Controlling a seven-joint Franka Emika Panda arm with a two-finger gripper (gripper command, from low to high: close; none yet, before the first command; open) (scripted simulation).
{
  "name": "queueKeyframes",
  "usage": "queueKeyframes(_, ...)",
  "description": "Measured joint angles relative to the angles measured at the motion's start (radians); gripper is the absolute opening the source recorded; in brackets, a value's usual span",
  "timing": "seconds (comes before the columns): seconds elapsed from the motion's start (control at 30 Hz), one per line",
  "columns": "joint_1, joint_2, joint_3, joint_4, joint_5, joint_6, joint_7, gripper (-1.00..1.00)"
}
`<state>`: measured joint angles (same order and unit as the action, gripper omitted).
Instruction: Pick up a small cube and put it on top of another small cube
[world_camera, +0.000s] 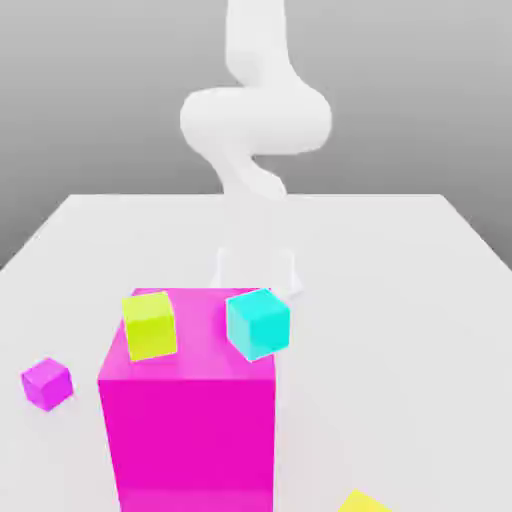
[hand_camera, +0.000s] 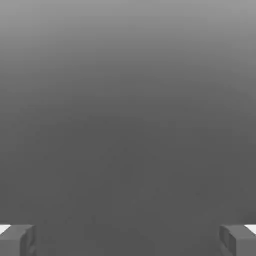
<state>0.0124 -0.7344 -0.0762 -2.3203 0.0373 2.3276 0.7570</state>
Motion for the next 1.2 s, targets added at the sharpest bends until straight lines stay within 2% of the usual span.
queueKeyframes(0.37, 0.026, 0.396, -0.315, -0.118, 0.197, 0.169, -0.227, 0.00)
queueKeyframes(0.63, -0.038, 0.689, -0.455, -0.204, 0.334, 0.291, -0.386, 0.00)
queueKeyframes(0.77, -0.113, 0.820, -0.483, -0.250, 0.353, 0.361, -0.429, 0.00)
queueKeyframes(0.87, -0.145, 0.905, -0.528, -0.289, 0.322, 0.422, -0.431, 0.00)
queueKeyframes(0.9, -0.136, 0.921, -0.534, -0.295, 0.305, 0.432, -0.421, 0.00)
queueKeyframes(0.97, -0.153, 0.964, -0.505, -0.289, 0.336, 0.458, -0.446, 0.00)
queueKeyframes(1.2, -0.328, 1.133, -0.284, -0.238, 0.548, 0.569, -0.609, 0.00)
